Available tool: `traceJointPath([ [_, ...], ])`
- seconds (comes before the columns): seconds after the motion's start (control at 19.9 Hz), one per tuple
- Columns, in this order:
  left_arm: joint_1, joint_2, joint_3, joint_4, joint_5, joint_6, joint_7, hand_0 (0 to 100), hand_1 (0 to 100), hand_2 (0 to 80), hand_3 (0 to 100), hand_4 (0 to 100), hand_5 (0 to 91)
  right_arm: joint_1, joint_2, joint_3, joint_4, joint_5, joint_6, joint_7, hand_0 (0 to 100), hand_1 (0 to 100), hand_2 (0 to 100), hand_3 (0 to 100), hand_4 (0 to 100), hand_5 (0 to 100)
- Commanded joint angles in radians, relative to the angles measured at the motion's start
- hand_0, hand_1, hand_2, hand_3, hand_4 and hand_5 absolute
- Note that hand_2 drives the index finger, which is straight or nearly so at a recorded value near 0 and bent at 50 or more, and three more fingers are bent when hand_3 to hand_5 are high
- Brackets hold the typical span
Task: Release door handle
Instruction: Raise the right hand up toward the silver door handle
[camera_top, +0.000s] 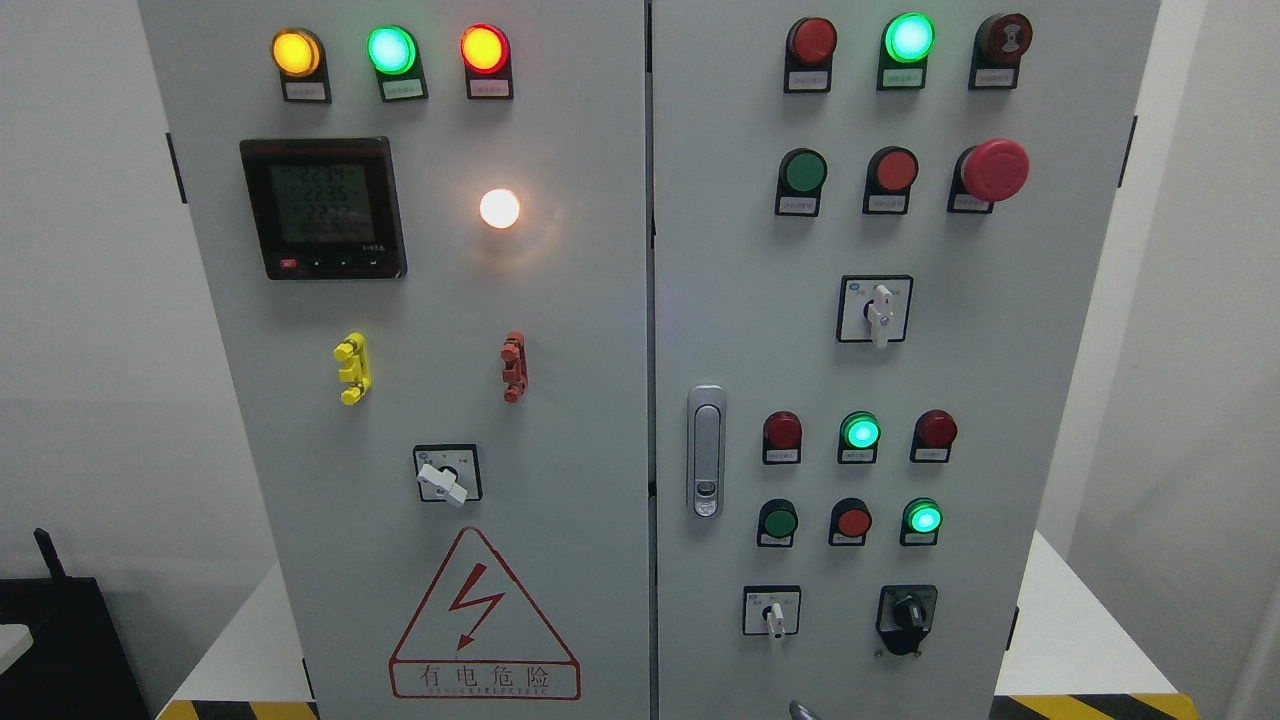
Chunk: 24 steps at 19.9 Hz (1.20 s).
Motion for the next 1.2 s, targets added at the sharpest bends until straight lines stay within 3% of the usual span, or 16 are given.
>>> traceJointPath([
  [0.0, 0.000, 0.001, -0.014, 0.020, 0.000, 0.001, -0.001, 12, 39, 0.0, 0, 0, 0.0, -0.003, -0.010, -0.005, -0.006, -0.001, 0.001, -0.002, 44, 14, 0, 0, 0, 0],
  [0.25, 0.000, 0.000, -0.014, 0.020, 0.000, 0.001, -0.001, 12, 39, 0.0, 0, 0, 0.0, -0.003, -0.007, -0.005, -0.010, 0.015, -0.002, -0.008, 43, 15, 0, 0, 0, 0],
  [0.3, 0.000, 0.000, -0.014, 0.020, 0.000, 0.001, -0.001, 12, 39, 0.0, 0, 0, 0.0, -0.004, -0.005, -0.008, -0.018, 0.048, -0.007, -0.035, 42, 17, 0, 0, 0, 0],
  [0.35, 0.000, 0.000, -0.014, 0.020, 0.000, 0.001, -0.001, 12, 39, 0.0, 0, 0, 0.0, -0.015, -0.002, -0.008, -0.026, 0.134, -0.007, -0.092, 39, 22, 0, 11, 9, 0],
  [0.4, 0.000, 0.001, -0.014, 0.020, 0.000, 0.001, -0.001, 12, 39, 0.0, 0, 0, 0.0, -0.036, 0.004, -0.010, -0.021, 0.277, -0.007, -0.165, 39, 25, 0, 46, 45, 30],
  [0.45, 0.000, 0.001, -0.014, 0.020, 0.000, 0.001, -0.001, 12, 39, 0.0, 0, 0, 0.0, -0.058, 0.013, -0.019, -0.018, 0.438, -0.002, -0.239, 40, 27, 0, 74, 67, 65],
  [0.5, 0.000, 0.000, -0.014, 0.020, 0.000, 0.001, -0.001, 12, 39, 0.0, 0, 0, 0.0, -0.074, 0.024, -0.030, -0.015, 0.584, -0.002, -0.286, 40, 28, 0, 78, 71, 71],
  [0.55, 0.000, 0.000, -0.014, 0.020, 0.000, 0.001, -0.001, 12, 39, 0.0, 0, 0, 0.0, -0.091, 0.039, -0.033, -0.015, 0.713, -0.001, -0.307, 41, 30, 0, 83, 77, 78],
  [0.65, 0.000, 0.001, -0.014, 0.020, 0.000, 0.001, -0.001, 12, 39, 0.0, 0, 0, 0.0, -0.128, 0.064, -0.036, -0.020, 0.905, 0.009, -0.315, 41, 33, 0, 90, 85, 89],
  [0.7, -0.002, 0.000, -0.014, 0.020, 0.000, 0.001, -0.001, 12, 39, 0.0, 0, 0, 0.0, -0.144, 0.070, -0.031, -0.020, 0.982, 0.041, -0.315, 39, 35, 0, 95, 88, 94],
  [0.85, 0.000, 0.000, -0.015, 0.020, 0.000, 0.001, -0.001, 12, 39, 0.0, 0, 0, 0.0, -0.205, 0.097, -0.007, -0.014, 1.162, 0.169, -0.308, 35, 36, 0, 98, 91, 97],
  [1.05, 0.000, 0.001, -0.014, 0.020, 0.000, 0.001, -0.001, 12, 39, 0.0, 0, 0, 0.0, -0.266, 0.104, 0.047, 0.006, 1.205, 0.269, -0.299, 34, 36, 0, 100, 100, 99],
  [1.15, 0.000, 0.001, -0.014, 0.020, 0.000, 0.001, -0.001, 12, 39, 0.0, 0, 0, 0.0, -0.283, 0.104, 0.055, 0.019, 1.217, 0.299, -0.258, 34, 36, 0, 100, 100, 100],
])
